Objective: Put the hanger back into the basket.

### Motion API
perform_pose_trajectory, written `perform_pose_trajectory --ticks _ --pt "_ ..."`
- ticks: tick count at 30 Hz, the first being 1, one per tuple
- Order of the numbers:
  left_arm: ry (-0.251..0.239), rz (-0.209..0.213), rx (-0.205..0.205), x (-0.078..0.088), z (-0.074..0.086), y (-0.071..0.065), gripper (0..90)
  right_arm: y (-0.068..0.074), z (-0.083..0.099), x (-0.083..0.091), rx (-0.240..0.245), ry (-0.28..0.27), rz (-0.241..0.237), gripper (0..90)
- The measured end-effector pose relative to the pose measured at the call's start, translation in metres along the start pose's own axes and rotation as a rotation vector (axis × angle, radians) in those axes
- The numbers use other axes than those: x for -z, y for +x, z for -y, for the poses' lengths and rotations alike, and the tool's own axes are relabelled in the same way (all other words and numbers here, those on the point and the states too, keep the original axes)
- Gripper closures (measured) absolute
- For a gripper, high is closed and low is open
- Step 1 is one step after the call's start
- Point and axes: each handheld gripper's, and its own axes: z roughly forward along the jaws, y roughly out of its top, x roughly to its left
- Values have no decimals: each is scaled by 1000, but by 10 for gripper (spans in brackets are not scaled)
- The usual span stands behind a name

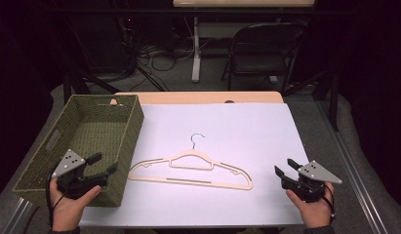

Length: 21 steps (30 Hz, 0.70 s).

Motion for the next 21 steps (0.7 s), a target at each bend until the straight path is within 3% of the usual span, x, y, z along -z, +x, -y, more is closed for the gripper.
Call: perform_pose_trajectory --ticks 1,2,5,6,8,11,13,15,17,21 --pt "1 -3 -2 -1 0 0 302 -1 1 -3 -14 -24 -6 464" --pt "2 -6 -3 -1 0 0 302 -3 0 0 -14 20 -26 464" --pt "8 -6 -1 -1 1 0 302 -1 0 -5 -7 20 -31 463" --pt "8 -11 0 0 2 1 302 -1 -1 -4 -2 45 -46 463" --pt "5 -12 5 2 2 1 302 2 -2 -8 -6 26 -53 463" --pt "2 -14 8 4 2 2 302 4 -5 -10 -10 63 -91 465" --pt "-2 -15 8 6 2 1 302 6 -6 -14 -7 51 -90 465" --pt "-4 -16 15 9 2 1 302 10 -11 -15 12 86 -112 466" --pt "-8 -14 15 10 2 1 300 12 -12 -16 14 84 -117 466" --pt "-12 -9 12 13 1 0 299 20 -26 -20 91 155 -154 465"
